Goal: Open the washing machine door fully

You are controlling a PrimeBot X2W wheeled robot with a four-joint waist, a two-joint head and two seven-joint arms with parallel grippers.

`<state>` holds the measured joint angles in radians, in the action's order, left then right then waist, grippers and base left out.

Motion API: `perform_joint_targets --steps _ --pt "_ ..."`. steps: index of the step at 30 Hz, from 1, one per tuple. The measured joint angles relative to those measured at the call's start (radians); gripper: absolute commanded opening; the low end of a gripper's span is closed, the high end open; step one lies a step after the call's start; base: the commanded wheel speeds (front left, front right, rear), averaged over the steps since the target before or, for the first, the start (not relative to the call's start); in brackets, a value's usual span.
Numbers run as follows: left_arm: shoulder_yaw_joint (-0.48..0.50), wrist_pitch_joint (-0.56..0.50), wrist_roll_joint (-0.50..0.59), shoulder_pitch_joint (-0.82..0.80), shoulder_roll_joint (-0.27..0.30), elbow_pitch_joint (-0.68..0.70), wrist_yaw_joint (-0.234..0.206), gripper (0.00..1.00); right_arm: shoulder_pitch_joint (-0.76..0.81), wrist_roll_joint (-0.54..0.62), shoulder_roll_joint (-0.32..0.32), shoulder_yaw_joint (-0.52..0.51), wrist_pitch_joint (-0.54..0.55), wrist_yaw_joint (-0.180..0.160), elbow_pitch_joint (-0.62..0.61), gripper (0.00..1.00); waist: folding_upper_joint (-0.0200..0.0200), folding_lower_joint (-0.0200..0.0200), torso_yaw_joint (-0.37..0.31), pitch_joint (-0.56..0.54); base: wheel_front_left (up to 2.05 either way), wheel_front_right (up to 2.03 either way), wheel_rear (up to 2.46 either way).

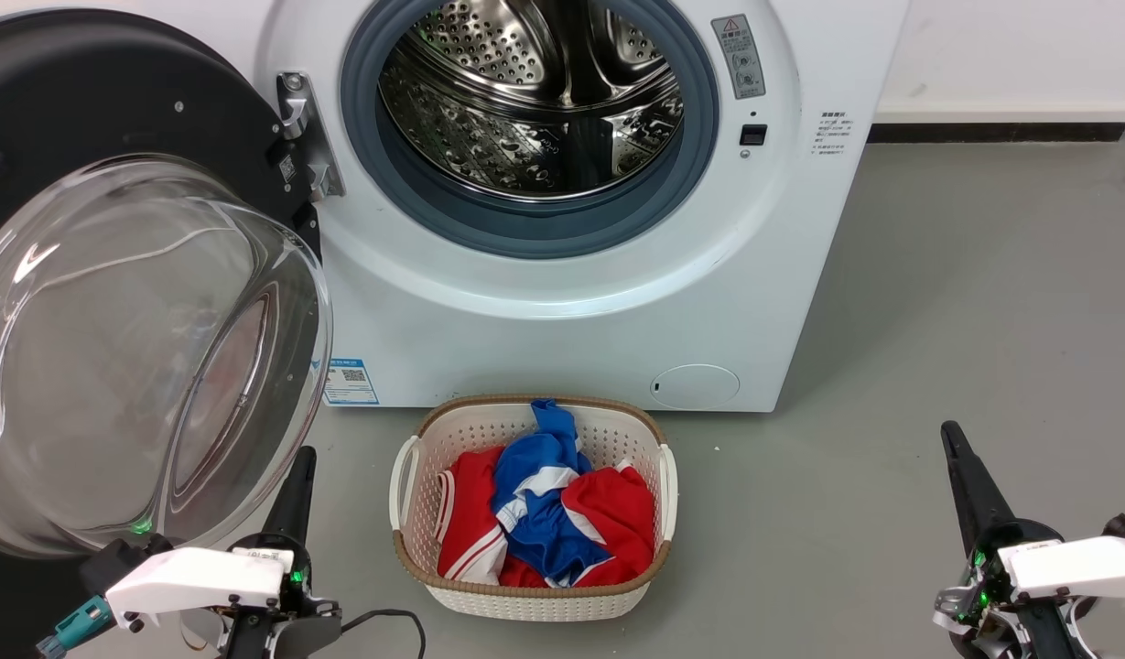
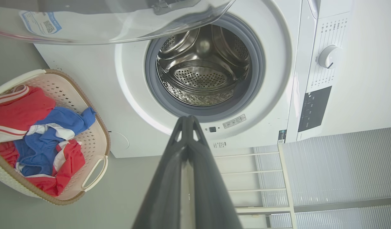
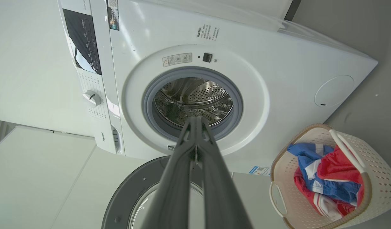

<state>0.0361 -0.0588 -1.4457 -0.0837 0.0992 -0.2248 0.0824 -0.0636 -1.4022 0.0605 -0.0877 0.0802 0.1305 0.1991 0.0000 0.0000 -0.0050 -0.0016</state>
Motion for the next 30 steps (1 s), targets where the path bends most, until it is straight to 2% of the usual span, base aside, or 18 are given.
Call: perform_joint_targets --steps 30 --pt "0.068 -0.045 -0.173 -0.019 -0.042 -0.02 0.047 0.0 -0.037 -0.218 -0.001 -0.012 0.022 0.0 0.046 0.0 0.0 0.0 0.005 0.005 0.0 0.0 0.0"
